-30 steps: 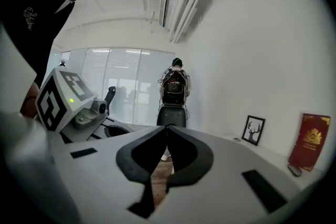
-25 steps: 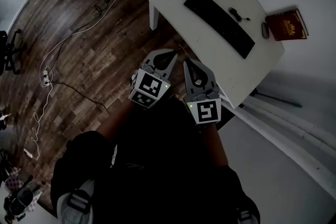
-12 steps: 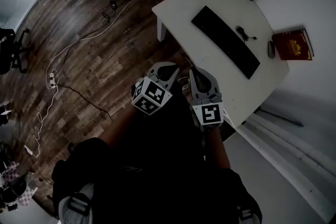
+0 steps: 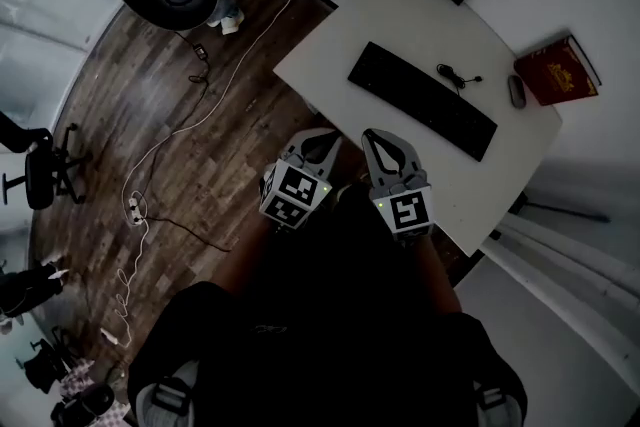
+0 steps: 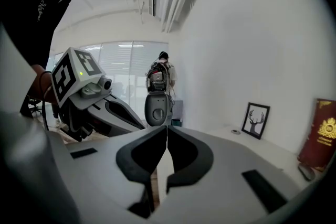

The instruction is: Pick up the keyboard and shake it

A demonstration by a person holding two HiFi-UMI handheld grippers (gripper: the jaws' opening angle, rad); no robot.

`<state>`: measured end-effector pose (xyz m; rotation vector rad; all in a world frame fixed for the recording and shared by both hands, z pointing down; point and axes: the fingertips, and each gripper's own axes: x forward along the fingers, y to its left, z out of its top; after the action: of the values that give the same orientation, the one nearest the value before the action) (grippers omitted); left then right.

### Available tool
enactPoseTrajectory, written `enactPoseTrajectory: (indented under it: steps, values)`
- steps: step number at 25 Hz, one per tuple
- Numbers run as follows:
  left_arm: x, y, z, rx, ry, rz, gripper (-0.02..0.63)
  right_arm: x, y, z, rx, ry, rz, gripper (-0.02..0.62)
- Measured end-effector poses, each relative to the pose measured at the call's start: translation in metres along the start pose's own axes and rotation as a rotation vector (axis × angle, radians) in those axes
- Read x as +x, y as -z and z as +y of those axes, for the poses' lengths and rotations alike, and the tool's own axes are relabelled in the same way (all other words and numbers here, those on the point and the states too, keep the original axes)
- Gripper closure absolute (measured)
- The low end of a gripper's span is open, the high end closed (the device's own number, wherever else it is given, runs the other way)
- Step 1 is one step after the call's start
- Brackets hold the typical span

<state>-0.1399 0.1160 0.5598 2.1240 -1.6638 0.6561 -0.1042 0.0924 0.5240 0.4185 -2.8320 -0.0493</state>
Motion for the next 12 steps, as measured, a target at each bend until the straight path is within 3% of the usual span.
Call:
enactPoseTrajectory:
  steps: [4,7,10,12]
  values:
    - [0.031,-0.006,-0.008,0.020,0.031,0.041,0.603,-0.010,0.014,-0.043,0.024,0.056,0.017,0.574]
    - [0.059,-0.011,-0.012,0.091,0.057,0.085,0.603,-0.019,0.027,-0.077,0.061,0.084,0.030,0.574]
    - [0.088,0.000,-0.005,0.180,0.108,0.184,0.603,-0.025,0.035,-0.100,0.084,0.100,0.042,0.573]
    - [0.102,0.008,0.011,0.183,0.108,0.264,0.603,-0.028,0.040,-0.113,0.110,0.109,0.051,0.574]
